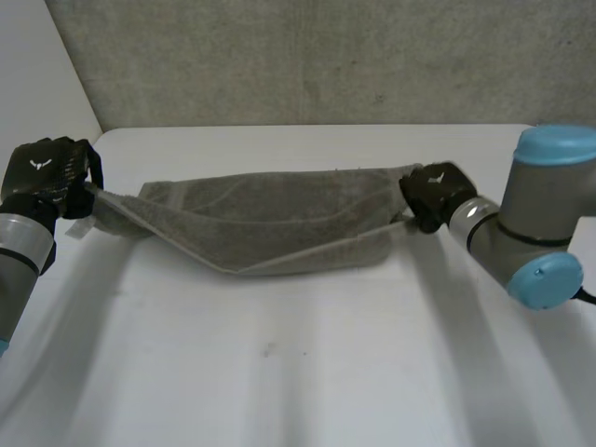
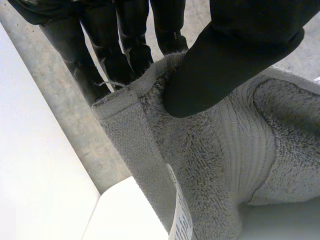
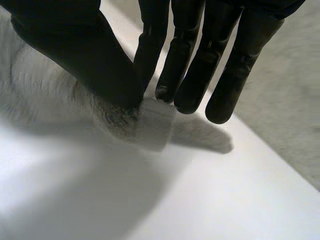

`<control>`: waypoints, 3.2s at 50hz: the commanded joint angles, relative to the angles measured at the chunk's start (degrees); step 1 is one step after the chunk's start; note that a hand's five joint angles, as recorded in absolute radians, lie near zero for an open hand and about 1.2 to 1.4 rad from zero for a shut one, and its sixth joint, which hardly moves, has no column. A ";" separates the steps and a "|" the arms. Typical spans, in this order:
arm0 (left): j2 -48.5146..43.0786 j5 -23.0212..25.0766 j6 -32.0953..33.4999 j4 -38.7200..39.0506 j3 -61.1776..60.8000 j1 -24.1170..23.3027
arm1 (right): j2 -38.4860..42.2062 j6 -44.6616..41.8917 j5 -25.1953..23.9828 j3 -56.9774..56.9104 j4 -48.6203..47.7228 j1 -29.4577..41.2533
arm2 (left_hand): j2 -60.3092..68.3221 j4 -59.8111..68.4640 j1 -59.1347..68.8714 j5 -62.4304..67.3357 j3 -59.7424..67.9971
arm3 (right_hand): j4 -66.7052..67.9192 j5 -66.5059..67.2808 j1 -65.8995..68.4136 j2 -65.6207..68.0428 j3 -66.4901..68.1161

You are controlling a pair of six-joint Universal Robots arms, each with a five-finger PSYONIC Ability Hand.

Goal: Fold the laundry

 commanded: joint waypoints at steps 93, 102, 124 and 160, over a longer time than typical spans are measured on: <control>18.71 0.44 14.22 -30.33 -7.72 -1.76 | -29.01 -29.77 6.71 21.41 32.72 -15.27 | 10.28 10.21 12.25 10.66 10.33 | 11.86 13.51 24.71 12.63 12.38; 23.74 6.15 17.67 -37.74 -12.74 -2.37 | -36.86 -33.30 2.76 29.95 33.01 -16.68 | 10.28 10.21 12.25 10.66 10.33 | 11.86 13.51 24.71 12.63 12.38; -13.50 4.31 16.88 -15.15 12.37 -9.22 | -8.49 -23.37 10.92 8.44 17.29 -10.19 | 10.28 10.21 12.25 10.66 10.33 | 11.86 13.51 24.71 12.63 12.38; -29.98 -3.15 15.74 -12.69 37.62 -13.36 | 0.08 -14.16 19.28 -7.50 -5.14 -6.75 | -59.72 -59.79 -57.75 -59.34 -59.67 | -58.14 -56.49 -45.29 -57.37 -57.62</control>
